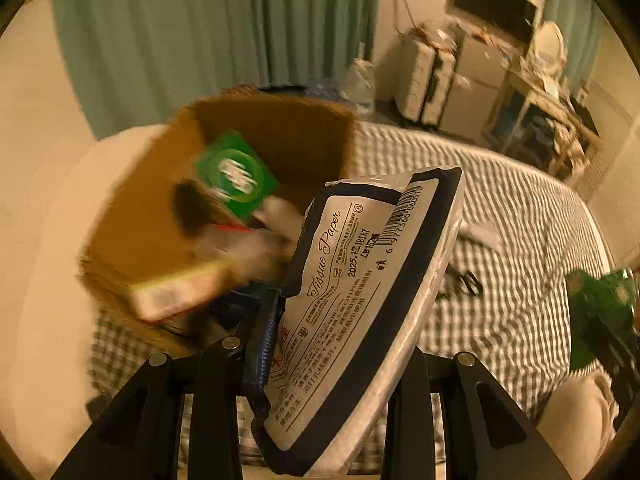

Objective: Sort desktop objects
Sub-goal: 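Carry tissue pack and green bag over the cardboard box and open both tools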

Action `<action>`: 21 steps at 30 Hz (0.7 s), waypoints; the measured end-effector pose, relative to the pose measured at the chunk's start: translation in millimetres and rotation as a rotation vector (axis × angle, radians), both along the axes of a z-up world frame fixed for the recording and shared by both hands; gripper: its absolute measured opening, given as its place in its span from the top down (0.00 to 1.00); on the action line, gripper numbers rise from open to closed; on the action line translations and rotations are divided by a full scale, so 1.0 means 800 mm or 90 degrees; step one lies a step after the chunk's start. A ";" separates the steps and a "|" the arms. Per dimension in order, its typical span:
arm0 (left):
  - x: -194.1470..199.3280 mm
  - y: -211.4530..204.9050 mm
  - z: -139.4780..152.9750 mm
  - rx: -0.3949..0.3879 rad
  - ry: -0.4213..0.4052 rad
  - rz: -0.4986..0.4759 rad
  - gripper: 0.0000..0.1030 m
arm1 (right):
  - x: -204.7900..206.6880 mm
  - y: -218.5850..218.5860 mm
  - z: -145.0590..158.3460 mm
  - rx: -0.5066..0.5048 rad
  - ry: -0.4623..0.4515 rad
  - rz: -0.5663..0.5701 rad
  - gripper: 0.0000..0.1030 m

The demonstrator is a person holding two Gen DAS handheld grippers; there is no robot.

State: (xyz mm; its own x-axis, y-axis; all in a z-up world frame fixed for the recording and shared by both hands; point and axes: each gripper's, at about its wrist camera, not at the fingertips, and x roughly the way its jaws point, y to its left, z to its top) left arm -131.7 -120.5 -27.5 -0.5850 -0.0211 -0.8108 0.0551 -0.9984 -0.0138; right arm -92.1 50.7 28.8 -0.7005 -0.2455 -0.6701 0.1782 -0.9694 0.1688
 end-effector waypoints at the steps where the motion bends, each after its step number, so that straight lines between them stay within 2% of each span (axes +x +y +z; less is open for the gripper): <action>1: 0.003 -0.018 0.012 -0.001 0.017 0.012 0.68 | 0.000 -0.015 0.008 0.013 0.010 0.011 0.64; 4: 0.004 -0.047 0.029 -0.015 0.034 0.012 0.68 | -0.008 -0.063 0.026 0.035 0.024 0.043 0.64; 7: -0.002 -0.082 0.028 -0.038 0.042 0.016 0.68 | -0.028 -0.115 0.034 0.030 0.023 0.075 0.64; 11: -0.011 -0.130 0.015 0.008 0.049 0.026 0.68 | -0.051 -0.170 0.029 0.031 0.015 0.103 0.64; 16: -0.029 -0.154 -0.005 -0.003 0.045 0.030 0.68 | -0.092 -0.223 0.007 0.052 -0.028 0.109 0.64; 19: -0.037 -0.158 -0.016 0.026 0.056 0.009 0.68 | -0.115 -0.242 0.004 0.071 -0.027 0.096 0.63; 20: -0.038 -0.158 -0.020 0.039 0.059 -0.005 0.63 | -0.123 -0.247 0.005 0.072 -0.029 0.087 0.61; 21: -0.039 -0.155 -0.024 0.042 0.063 -0.021 0.45 | -0.130 -0.248 0.005 0.074 -0.029 0.072 0.55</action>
